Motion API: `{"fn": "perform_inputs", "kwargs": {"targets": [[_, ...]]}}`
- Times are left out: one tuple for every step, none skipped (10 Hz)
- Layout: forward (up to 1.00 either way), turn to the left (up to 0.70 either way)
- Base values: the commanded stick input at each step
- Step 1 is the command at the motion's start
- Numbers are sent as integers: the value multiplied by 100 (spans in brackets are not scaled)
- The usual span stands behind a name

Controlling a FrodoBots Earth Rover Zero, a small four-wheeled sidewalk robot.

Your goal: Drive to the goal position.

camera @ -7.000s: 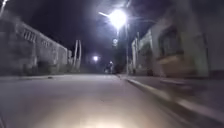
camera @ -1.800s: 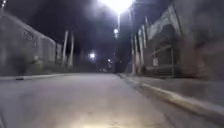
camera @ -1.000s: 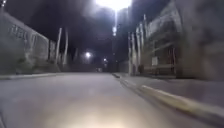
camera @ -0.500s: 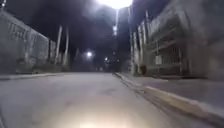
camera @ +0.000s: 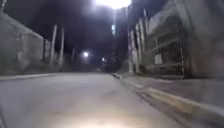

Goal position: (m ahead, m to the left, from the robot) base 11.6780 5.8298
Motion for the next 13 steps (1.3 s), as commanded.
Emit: {"fn": "perform_inputs", "kwargs": {"targets": [[70,-35],[70,-32],[70,-9],[70,0],[70,0],[70,0],[70,0],[70,0],[70,0],[70,0],[70,0],[70,0],[70,0]]}}
